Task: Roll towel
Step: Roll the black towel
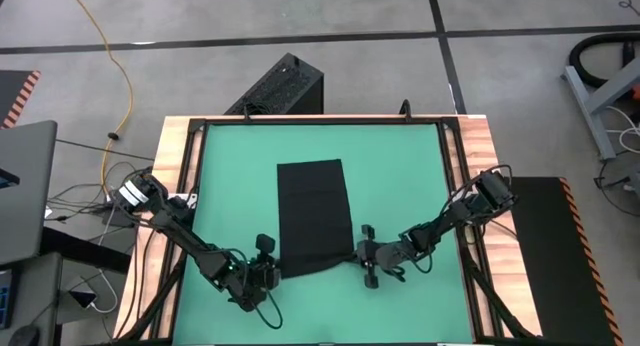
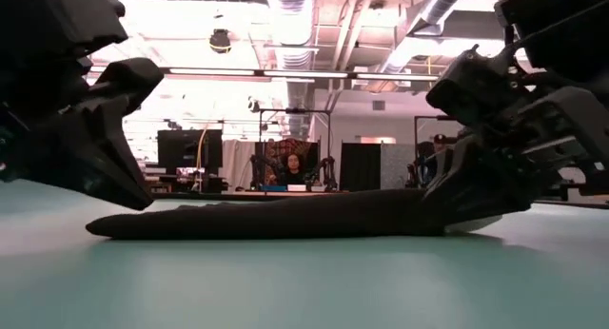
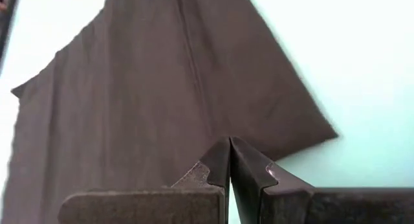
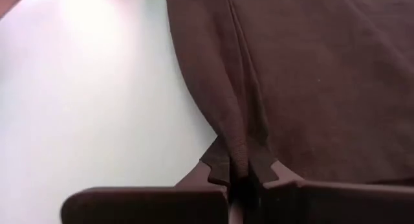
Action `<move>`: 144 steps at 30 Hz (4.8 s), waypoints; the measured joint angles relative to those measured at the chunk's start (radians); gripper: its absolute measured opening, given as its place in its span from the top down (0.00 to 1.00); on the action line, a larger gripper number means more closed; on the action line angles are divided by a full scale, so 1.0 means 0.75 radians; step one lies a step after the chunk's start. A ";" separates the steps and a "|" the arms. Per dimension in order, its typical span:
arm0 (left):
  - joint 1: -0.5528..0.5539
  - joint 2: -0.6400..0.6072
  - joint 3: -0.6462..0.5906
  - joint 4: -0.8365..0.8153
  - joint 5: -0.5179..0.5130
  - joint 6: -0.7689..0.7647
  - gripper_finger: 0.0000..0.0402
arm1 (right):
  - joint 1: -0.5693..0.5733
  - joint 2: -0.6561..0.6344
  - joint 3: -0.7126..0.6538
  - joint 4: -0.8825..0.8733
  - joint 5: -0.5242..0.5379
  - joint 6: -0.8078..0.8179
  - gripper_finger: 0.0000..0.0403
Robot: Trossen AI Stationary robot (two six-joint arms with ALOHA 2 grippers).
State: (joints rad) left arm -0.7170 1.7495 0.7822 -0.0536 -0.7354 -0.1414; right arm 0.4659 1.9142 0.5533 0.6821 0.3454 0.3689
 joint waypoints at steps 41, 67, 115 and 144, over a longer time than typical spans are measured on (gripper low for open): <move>0.034 -0.029 -0.158 0.398 -0.004 0.308 1.00 | -0.101 -0.297 0.229 -0.419 -0.259 0.539 0.94; 0.103 -0.045 -0.156 0.274 0.262 0.138 1.00 | -0.215 -0.346 0.245 -0.689 -0.110 0.844 0.94; 0.032 -0.344 -0.094 0.295 0.216 0.313 1.00 | -0.276 -0.346 0.268 -0.804 -0.434 1.318 0.94; 0.225 0.006 -0.113 0.328 0.176 0.310 1.00 | -0.237 -0.346 0.268 -0.763 -0.389 1.084 0.85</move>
State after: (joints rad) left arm -0.5484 1.7538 0.6972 0.1925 -0.6030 0.0914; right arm 0.2882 1.6547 0.7544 0.1098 0.0535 1.1821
